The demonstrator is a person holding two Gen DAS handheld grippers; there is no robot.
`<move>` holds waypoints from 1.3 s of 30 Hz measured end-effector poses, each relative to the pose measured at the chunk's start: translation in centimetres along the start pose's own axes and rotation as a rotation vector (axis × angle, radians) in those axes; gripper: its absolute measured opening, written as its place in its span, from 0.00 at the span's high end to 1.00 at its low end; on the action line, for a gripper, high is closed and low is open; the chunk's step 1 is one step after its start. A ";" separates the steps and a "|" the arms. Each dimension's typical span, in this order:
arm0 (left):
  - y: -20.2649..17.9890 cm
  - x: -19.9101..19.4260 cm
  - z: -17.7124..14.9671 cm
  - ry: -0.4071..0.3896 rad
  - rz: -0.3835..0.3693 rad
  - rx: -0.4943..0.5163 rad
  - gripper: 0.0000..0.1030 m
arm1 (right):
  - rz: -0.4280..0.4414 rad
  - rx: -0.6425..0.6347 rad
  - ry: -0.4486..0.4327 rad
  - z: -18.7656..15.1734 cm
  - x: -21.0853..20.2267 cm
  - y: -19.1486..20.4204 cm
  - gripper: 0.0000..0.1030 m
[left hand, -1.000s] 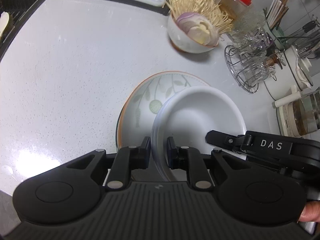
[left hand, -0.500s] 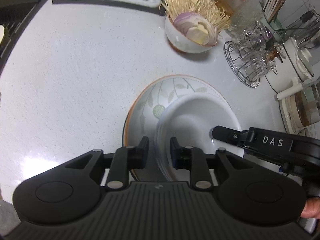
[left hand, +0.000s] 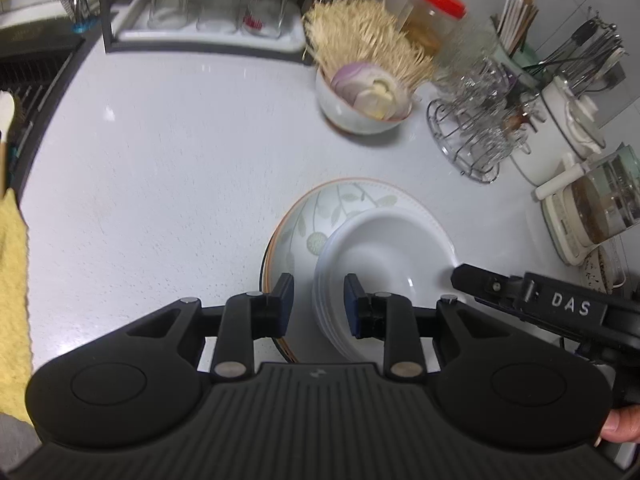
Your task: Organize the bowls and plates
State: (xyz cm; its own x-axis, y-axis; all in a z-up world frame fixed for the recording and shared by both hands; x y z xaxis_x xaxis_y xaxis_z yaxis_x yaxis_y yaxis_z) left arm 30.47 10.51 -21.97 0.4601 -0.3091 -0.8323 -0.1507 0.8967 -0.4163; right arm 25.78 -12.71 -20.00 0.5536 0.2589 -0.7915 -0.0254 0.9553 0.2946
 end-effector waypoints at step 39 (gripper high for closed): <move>-9.8 -21.3 -15.0 -0.415 0.058 0.060 0.38 | 0.112 -0.279 -0.407 -6.2 -22.4 -2.4 0.59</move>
State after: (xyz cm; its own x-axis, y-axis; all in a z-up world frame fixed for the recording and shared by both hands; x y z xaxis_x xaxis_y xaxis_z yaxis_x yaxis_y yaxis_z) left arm 9.05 3.52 -5.65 0.7674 -0.1152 -0.6308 -0.1407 0.9295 -0.3410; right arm 8.27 -19.90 -6.30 0.8131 0.3385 -0.4736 -0.2943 0.9410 0.1673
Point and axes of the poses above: each gripper's, at about its wrist camera, not at the fingertips, and x roughly the way its jaws point, y to its left, z to its top, the point moved 5 cm from there along x, roughly the way its jaws point, and after that the axes turned 9 degrees about -x, right-handed, at the moved point
